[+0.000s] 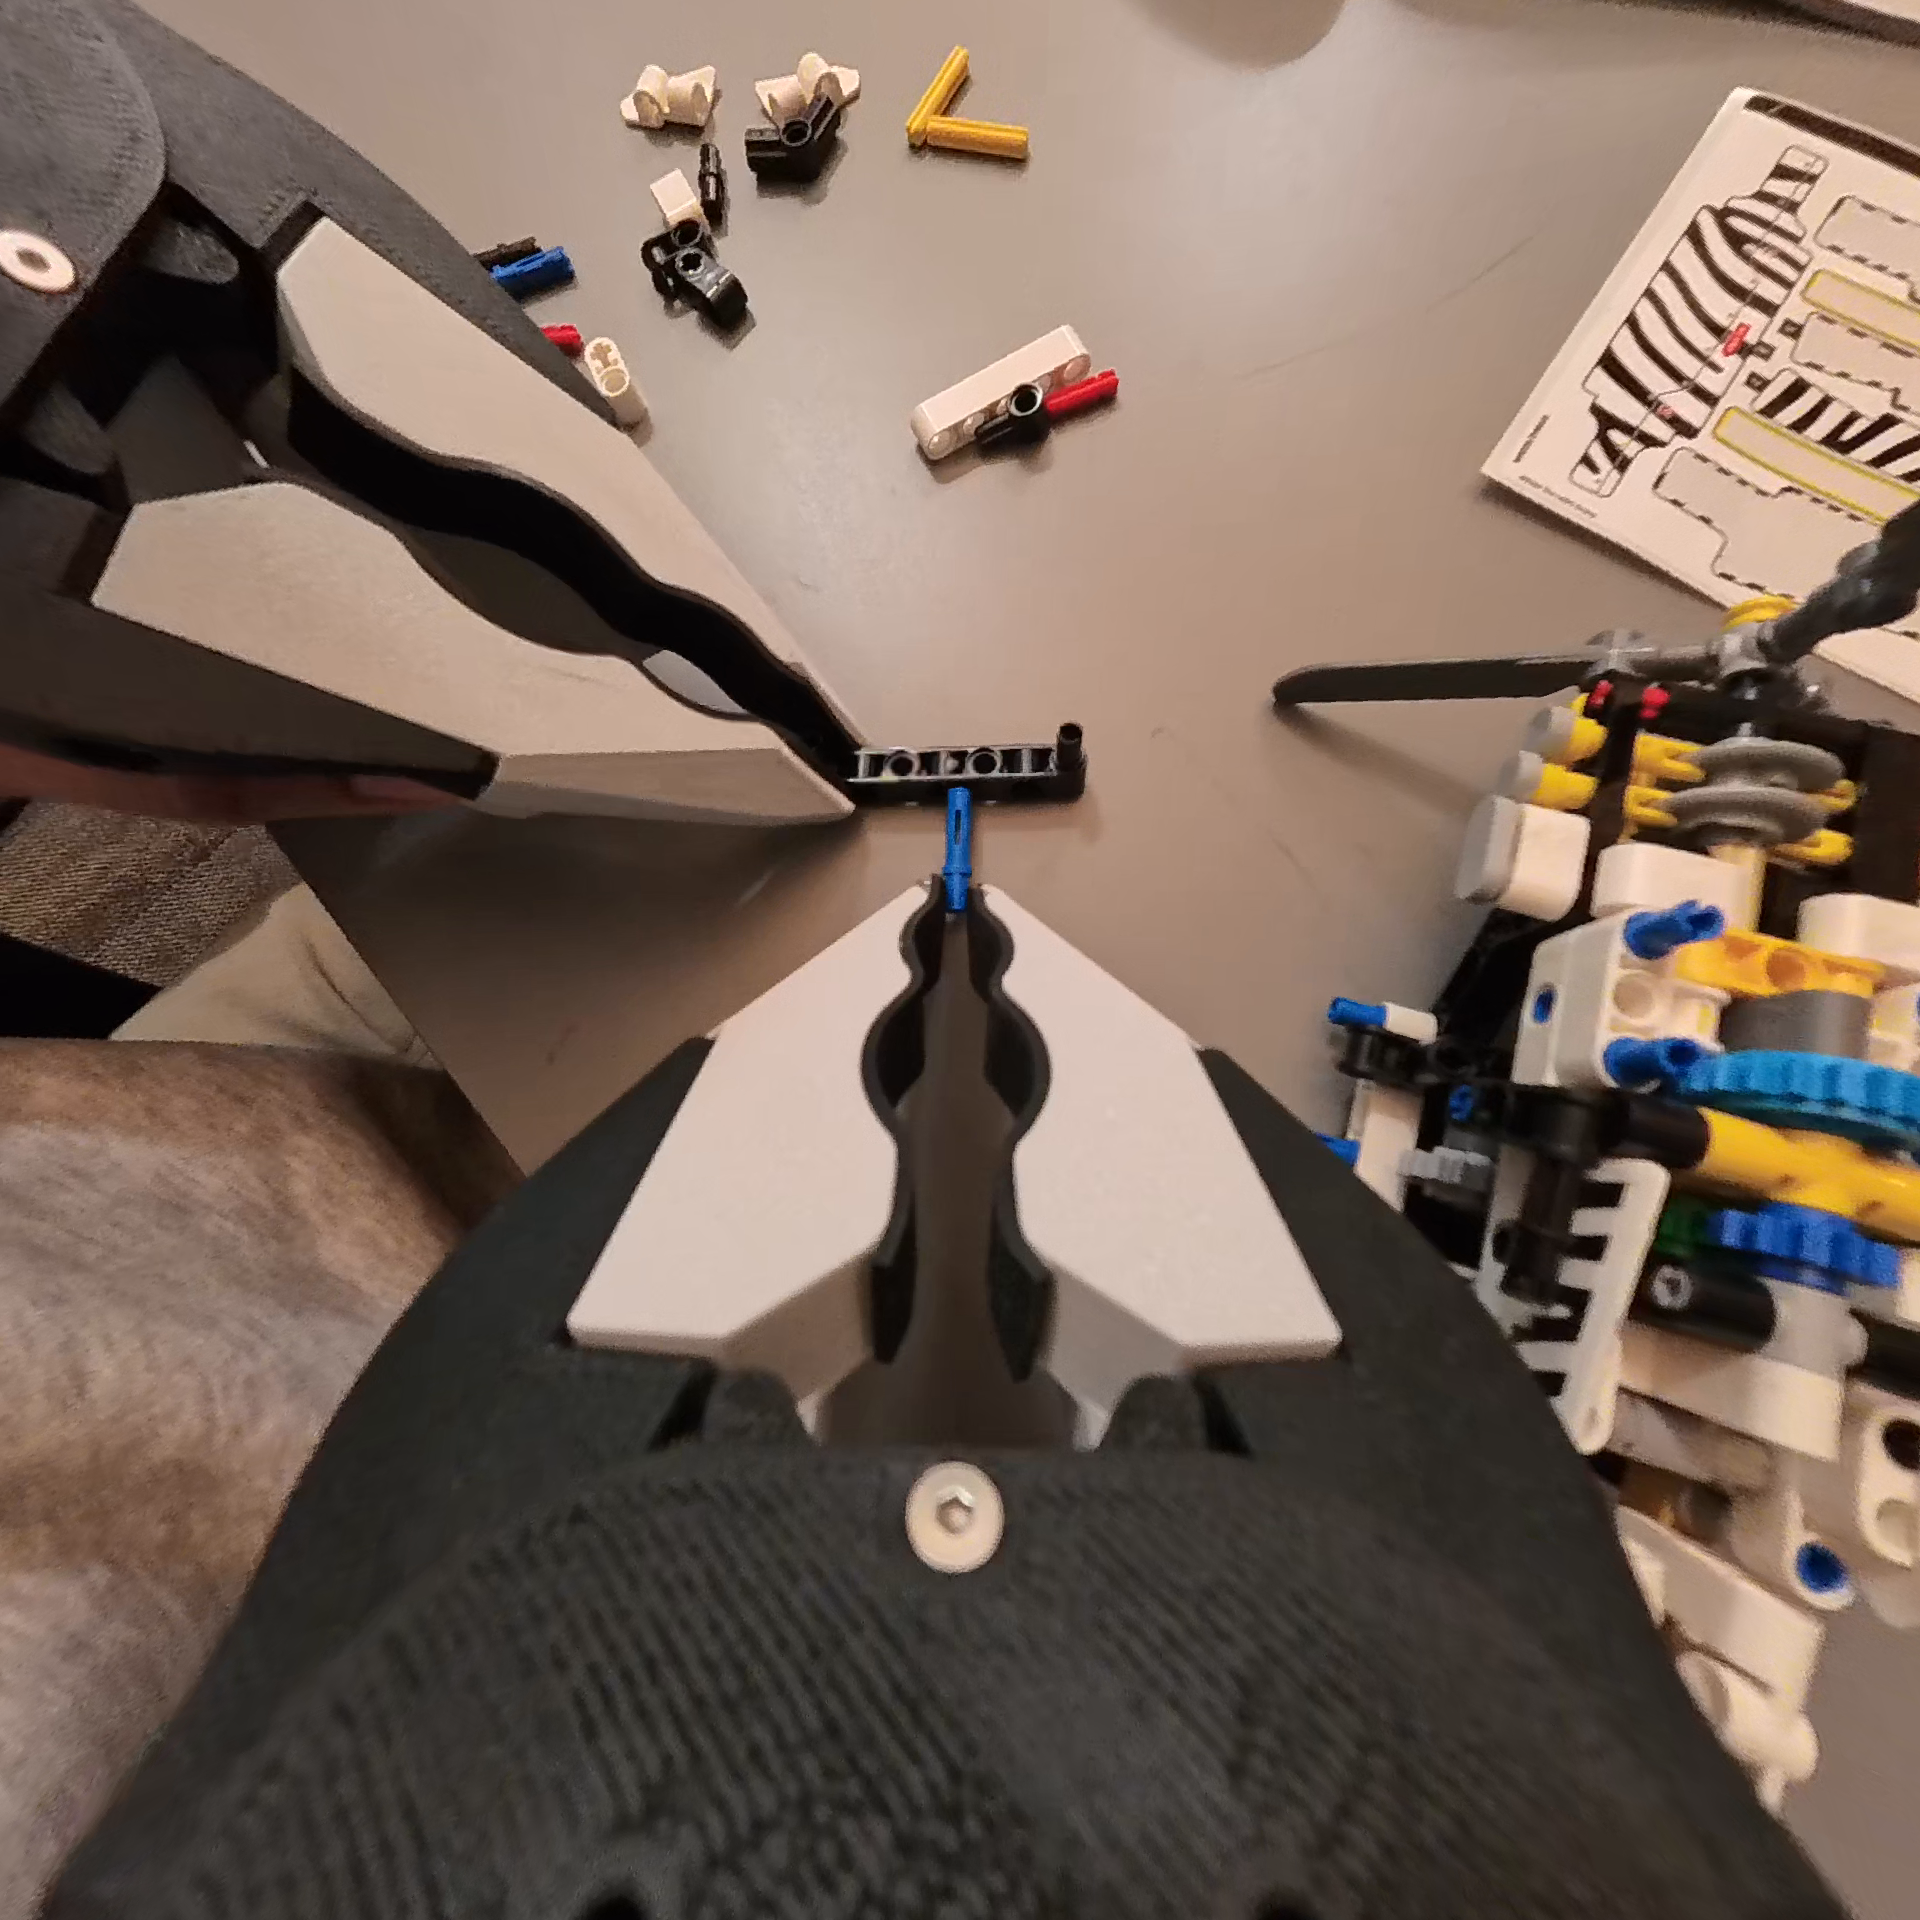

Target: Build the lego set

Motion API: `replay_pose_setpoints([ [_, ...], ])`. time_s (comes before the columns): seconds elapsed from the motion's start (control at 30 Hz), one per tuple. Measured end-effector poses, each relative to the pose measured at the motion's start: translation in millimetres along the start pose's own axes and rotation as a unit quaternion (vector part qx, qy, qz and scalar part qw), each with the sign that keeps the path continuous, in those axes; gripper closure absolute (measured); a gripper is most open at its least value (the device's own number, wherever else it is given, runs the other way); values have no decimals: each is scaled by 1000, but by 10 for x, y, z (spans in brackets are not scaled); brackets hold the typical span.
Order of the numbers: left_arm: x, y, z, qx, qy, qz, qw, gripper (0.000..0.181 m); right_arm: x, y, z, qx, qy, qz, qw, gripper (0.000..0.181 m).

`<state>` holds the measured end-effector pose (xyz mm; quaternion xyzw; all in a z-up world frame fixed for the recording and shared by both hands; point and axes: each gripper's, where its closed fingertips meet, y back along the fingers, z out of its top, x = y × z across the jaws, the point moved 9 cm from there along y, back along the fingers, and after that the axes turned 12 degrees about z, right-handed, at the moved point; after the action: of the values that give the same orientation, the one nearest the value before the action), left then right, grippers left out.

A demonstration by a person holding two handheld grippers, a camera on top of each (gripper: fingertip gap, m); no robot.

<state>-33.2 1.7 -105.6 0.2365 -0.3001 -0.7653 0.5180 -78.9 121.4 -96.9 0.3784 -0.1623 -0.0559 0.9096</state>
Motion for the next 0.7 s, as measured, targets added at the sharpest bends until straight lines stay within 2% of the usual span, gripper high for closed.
replay_pose_setpoints([
  [0.1,-20,1,1,-1,-9,3,1000,172,5,-8,-5,2,1,1,1000,179],
  [0.3,-47,-18,39,-9,-4,8,1000,148,-7,15,-10,2,1,-3,1000,179],
  [0.4,-58,-46,80,-10,-13,13,1000,146,-22,32,-12,0,0,-6,1000,179],
  [0.5,-66,-92,116,-4,-27,27,999,153,-38,20,-27,4,-2,-9,1000,179],
  [0.57,-54,-111,124,2,-25,36,999,175,-41,24,-28,3,-2,-10,1000,179],
  [0.7,8,-105,116,1,38,-4,999,176,-48,65,-10,-7,1,-16,1000,179],
])
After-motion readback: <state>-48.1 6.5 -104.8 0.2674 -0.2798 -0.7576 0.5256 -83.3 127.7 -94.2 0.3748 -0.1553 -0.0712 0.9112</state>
